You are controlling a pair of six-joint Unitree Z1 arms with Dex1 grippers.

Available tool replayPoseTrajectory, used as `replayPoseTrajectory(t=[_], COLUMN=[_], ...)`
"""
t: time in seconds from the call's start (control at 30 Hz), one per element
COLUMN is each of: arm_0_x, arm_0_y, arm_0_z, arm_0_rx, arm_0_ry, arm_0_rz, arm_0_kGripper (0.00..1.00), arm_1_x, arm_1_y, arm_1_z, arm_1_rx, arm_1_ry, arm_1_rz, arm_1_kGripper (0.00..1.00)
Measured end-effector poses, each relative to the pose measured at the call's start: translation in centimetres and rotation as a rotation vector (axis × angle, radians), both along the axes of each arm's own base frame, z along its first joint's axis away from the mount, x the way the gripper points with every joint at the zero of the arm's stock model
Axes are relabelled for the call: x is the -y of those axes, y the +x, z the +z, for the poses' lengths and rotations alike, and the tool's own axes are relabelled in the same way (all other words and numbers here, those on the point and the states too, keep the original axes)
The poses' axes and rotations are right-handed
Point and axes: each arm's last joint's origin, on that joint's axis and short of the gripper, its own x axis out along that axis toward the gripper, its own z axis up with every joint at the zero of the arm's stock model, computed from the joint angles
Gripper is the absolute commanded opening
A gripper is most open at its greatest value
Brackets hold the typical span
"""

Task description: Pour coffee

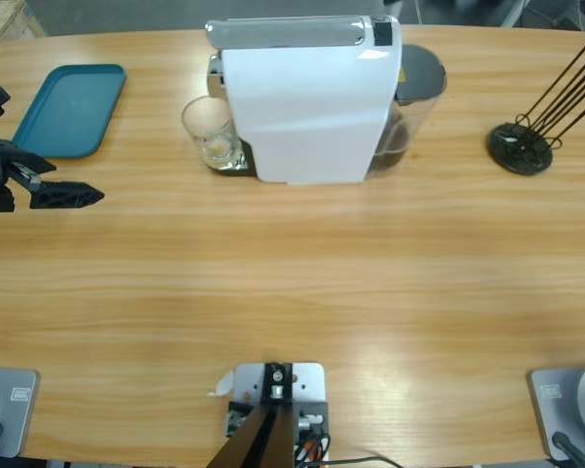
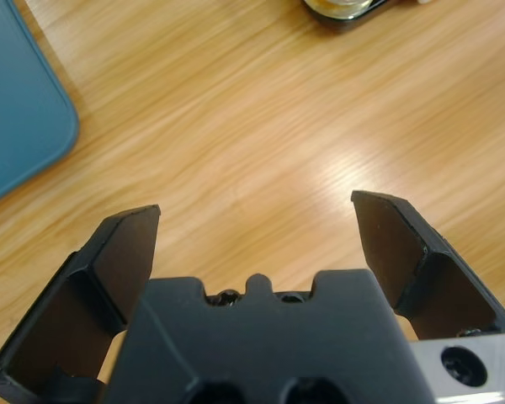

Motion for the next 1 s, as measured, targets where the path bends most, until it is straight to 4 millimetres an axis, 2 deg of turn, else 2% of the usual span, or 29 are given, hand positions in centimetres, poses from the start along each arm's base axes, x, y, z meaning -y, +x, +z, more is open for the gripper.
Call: replayPoseTrajectory(t=[0.33, 1.0], arm_0_x=[0.0, 0.0], arm_0_y=[0.0, 0.0], arm_0_z=[0.0, 0.0], arm_0_rx=[0.003, 0.005], arm_0_ry=[-0.002, -0.002], arm_0_rz=[0.0, 0.0], arm_0_kGripper=[0.992, 0.991], arm_1_x=[-0.7, -0.7], arm_1_y=[1.5, 1.7], arm_1_z=[-1.5, -1.7], arm_1_rx=[-0.009, 0.007], arm_1_ry=[-0.038, -0.047], arm_1_rz=[-0.016, -0.026], arm_1_kGripper=[0.0, 0.0])
